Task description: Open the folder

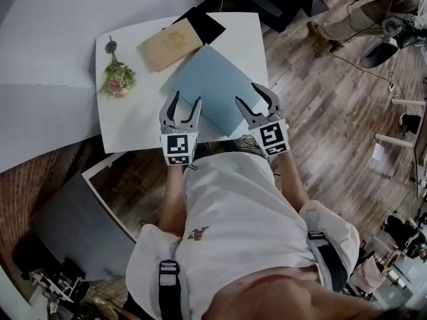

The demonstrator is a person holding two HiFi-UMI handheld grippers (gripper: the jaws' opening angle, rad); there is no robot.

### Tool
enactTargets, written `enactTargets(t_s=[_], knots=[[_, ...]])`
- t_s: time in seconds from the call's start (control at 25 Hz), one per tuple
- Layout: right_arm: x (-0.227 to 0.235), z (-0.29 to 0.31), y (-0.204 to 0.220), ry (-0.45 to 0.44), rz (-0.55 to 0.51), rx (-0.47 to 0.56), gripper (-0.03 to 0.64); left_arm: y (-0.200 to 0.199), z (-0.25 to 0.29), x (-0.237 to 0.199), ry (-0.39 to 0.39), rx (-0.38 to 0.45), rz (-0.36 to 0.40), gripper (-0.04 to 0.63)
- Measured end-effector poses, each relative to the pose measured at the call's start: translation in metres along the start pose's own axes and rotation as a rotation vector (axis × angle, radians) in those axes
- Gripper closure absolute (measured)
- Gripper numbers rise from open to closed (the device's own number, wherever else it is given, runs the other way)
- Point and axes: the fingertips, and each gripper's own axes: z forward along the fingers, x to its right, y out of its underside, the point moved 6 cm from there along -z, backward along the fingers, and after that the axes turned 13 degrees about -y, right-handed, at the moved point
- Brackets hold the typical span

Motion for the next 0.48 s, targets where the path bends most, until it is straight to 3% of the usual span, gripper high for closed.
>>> enactTargets(t_s=[0.48], knots=[[-0.023, 0.018, 0.055, -0.254, -0.096, -0.16, 0.443, 0.062, -0.012, 0.016, -0.077, -0.149, -0.155, 0.36]])
